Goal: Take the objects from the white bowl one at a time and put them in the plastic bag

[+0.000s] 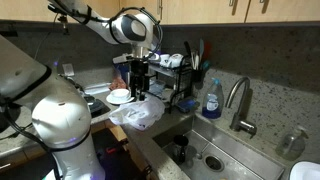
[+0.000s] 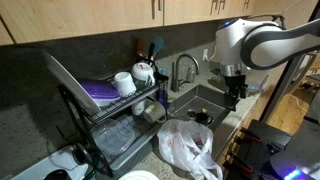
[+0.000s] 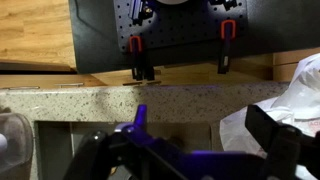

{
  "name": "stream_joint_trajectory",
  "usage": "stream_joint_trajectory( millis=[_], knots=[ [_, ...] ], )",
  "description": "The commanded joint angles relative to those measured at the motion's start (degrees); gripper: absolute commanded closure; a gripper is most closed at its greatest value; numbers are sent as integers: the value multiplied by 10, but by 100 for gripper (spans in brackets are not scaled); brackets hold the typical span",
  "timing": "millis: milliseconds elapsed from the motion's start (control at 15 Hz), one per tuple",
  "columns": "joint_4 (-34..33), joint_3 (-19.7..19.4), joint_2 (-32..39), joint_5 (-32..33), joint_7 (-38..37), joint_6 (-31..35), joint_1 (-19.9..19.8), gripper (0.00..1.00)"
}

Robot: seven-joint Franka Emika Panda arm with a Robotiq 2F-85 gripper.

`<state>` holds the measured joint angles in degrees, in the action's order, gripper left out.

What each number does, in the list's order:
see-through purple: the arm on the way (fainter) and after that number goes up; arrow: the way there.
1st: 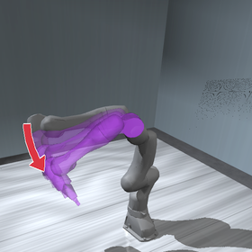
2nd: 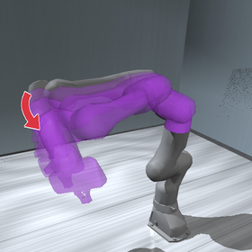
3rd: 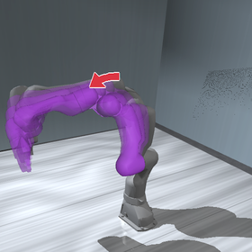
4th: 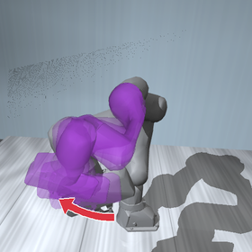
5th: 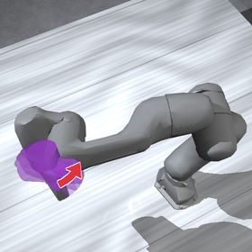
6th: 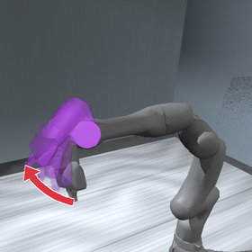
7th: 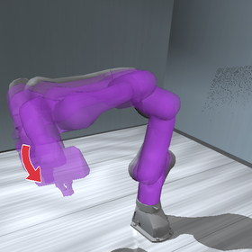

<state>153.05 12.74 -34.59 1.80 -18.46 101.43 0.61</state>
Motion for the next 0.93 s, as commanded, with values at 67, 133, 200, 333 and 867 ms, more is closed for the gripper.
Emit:
stream_joint_trajectory(
  millis=[67, 133, 200, 333, 867],
  knots=[
    [-1, -9, 1, 5, -5, -2, 10, 0],
    [-8, -4, 11, 4, -6, 0, 14, 0],
    [-11, 4, 20, 2, -4, 3, 23, 0],
    [-17, 14, 32, -4, 1, 8, 44, 0],
    [-62, 73, 104, 18, 29, 78, 133, 0]
  ],
)
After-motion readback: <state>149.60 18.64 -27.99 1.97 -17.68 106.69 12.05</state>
